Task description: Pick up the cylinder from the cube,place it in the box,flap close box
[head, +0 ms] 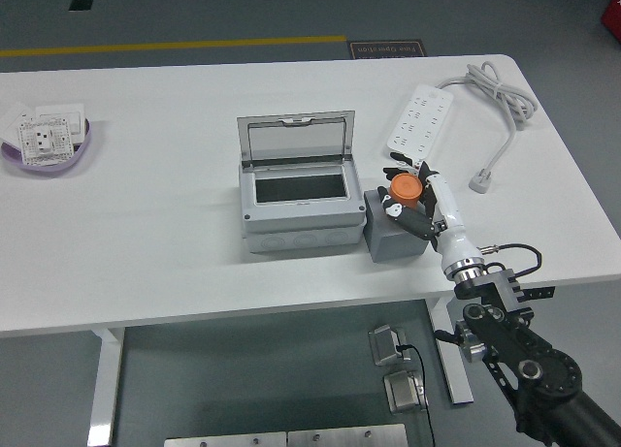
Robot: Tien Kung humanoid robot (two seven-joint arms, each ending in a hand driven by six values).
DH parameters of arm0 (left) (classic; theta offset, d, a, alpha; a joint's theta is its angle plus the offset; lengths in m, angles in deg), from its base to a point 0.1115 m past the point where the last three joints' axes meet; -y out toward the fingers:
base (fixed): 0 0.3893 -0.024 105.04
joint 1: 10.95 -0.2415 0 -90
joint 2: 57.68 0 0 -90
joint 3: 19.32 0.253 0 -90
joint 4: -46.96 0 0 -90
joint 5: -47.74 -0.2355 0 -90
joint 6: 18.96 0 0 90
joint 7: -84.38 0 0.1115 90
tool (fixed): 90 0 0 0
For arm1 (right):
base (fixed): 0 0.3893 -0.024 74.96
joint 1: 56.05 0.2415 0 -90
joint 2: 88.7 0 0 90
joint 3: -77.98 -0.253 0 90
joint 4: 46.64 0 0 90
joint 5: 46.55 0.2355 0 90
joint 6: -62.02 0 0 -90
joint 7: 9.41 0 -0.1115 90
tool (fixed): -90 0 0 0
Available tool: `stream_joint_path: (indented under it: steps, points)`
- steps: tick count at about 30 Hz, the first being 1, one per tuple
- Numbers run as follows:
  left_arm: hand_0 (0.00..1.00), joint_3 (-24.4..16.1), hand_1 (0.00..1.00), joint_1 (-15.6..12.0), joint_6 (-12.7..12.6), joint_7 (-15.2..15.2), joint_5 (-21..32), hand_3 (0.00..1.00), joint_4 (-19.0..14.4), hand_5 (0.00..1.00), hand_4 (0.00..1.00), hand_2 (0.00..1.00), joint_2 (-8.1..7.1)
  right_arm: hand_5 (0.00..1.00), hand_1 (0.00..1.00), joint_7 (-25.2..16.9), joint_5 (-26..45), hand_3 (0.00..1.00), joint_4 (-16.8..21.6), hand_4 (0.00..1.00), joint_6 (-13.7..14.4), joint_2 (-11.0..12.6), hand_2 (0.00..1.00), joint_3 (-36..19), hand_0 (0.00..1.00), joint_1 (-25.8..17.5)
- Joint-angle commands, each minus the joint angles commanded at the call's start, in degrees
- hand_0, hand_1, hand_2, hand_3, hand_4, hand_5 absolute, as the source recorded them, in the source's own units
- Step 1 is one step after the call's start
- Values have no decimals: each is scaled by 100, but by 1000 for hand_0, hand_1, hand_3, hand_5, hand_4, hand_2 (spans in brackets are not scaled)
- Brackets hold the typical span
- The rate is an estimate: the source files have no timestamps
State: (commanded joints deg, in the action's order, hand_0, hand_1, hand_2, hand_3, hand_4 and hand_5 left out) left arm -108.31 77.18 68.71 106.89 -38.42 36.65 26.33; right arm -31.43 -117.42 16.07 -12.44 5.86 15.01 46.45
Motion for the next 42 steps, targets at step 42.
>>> stream_joint_path:
  steps: [42]
  points:
    - [775, -128, 795, -64, -127, -173, -82, 925, 0, 408, 781, 810, -81, 2, 355, 1227, -1833, 519, 348, 2, 235, 141, 535, 1145, 509, 1528]
